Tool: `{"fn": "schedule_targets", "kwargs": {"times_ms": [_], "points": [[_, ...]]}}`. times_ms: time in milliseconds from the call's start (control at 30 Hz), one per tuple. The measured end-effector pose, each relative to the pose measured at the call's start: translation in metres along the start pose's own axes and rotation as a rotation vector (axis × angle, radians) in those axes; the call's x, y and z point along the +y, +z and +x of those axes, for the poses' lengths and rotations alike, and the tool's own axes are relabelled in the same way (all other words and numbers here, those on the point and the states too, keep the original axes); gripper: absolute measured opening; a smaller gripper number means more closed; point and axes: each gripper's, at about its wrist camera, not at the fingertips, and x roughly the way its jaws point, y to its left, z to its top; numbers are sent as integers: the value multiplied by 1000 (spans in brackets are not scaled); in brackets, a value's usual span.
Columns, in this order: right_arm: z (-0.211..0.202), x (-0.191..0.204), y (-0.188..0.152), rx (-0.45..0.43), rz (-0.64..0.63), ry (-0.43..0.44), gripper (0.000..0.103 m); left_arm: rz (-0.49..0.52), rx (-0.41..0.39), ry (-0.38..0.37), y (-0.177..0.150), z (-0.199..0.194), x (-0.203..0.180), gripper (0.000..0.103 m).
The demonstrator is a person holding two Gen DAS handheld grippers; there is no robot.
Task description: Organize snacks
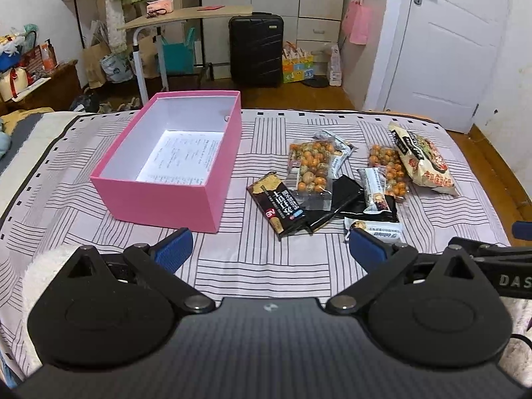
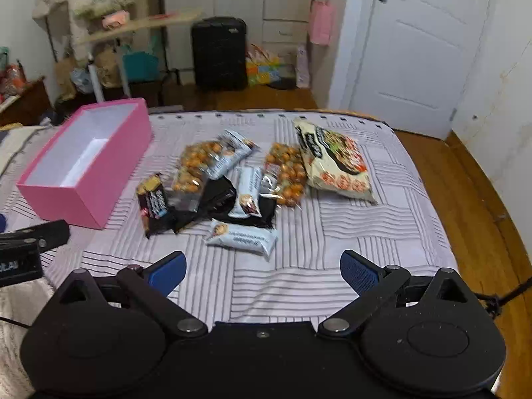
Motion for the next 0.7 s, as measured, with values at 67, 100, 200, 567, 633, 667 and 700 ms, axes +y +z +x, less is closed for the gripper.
{"fn": "schedule_targets", "kwargs": {"times_ms": [67,100,200,567,633,667,700], "points": [[-3,-3,0,-22,4,34,101,8,-6,4,-2,1,1,100],[-4,-3,1,-32,5,46,101,10,-7,3,-2,2,1,100],[-4,-10,8,-64,9,80,101,-9,-2,-37,0,7,1,100],[33,-51,59,-241,-56,224,101,-95,135,-90,15,79,-38,93],[51,-55,70,-216,-68,252,101,-149,163,-95,15,100,-48,91],[62,-56,76,-188,-69,270,101,-178,177,-96,15,111,-53,89],[73,-57,80,-151,-70,296,100,-199,183,-95,14,120,-58,88]]}}
